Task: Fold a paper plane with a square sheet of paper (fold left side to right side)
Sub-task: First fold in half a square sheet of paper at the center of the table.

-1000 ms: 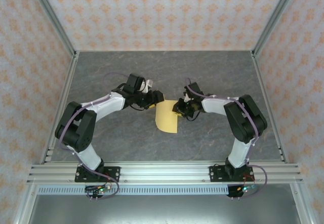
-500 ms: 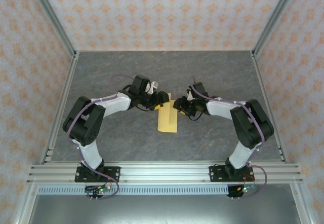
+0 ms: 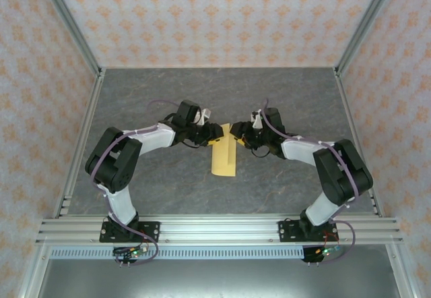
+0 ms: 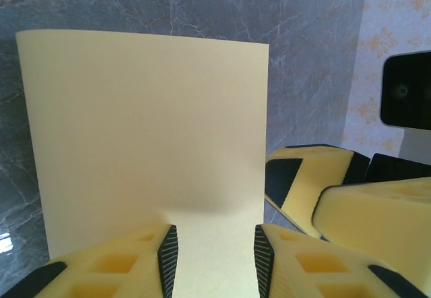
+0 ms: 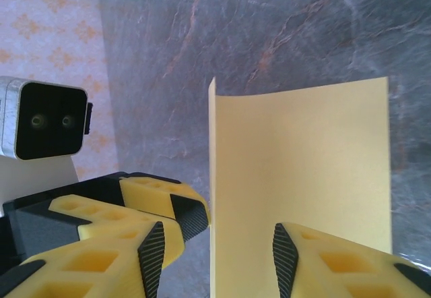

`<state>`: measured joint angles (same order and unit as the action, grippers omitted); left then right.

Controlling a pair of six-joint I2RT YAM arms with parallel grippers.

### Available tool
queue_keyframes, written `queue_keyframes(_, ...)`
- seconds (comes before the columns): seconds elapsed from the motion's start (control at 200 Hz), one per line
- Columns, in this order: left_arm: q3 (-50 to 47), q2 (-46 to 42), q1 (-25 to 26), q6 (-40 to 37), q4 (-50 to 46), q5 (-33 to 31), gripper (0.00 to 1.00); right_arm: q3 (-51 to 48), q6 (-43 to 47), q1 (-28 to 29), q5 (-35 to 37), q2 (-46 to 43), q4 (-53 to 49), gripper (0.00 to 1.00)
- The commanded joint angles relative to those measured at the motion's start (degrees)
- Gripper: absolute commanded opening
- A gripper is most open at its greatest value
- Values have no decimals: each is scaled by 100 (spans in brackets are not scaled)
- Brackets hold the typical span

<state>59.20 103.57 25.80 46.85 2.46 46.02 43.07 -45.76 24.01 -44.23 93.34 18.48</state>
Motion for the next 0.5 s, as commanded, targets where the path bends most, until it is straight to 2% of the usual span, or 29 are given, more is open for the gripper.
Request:
queue_keyframes(0.0, 83, 50, 56, -83, 4, -102, 35, 120, -207, 113, -248, 184, 481, 48)
queue_keyframes(0.18, 79, 46, 54, -81, -9, -133, 33, 193, -223, 147, -200, 400, 276, 39)
queue_keyframes(0.37, 74, -19, 52, -115, -102, -237, 33, 285, 105, 145, 96, 404, -340, 20)
queue_keyframes(0.495, 65, -162, 56, -279, -393, -489, 40, 433, 390, 149, 286, 448, -791, 9)
